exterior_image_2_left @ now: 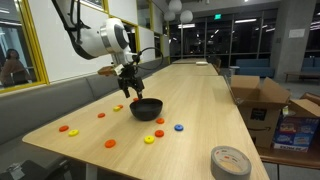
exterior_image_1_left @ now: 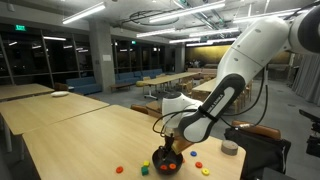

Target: Put the orange objects around the table in the black bowl

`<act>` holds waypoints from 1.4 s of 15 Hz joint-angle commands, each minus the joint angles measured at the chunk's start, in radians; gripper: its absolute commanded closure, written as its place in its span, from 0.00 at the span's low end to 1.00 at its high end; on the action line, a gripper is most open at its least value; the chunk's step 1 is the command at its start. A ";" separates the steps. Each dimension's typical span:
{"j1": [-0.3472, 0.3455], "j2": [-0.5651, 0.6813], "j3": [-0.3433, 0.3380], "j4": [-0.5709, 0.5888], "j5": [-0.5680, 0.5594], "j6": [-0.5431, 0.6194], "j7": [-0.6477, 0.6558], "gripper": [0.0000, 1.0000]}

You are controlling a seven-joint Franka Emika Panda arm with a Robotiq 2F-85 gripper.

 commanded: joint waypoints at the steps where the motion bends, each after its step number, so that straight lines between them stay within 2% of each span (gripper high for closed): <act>1: -0.034 -0.161 0.049 -0.147 -0.022 -0.068 -0.003 0.00; 5: -0.093 -0.241 0.121 -0.281 0.035 -0.034 -0.054 0.00; 9: -0.134 -0.260 0.166 -0.369 0.093 0.017 -0.086 0.00; 15: -0.186 -0.236 0.179 -0.464 0.227 0.167 -0.237 0.00; 21: -0.198 -0.156 0.189 -0.494 0.298 0.230 -0.349 0.00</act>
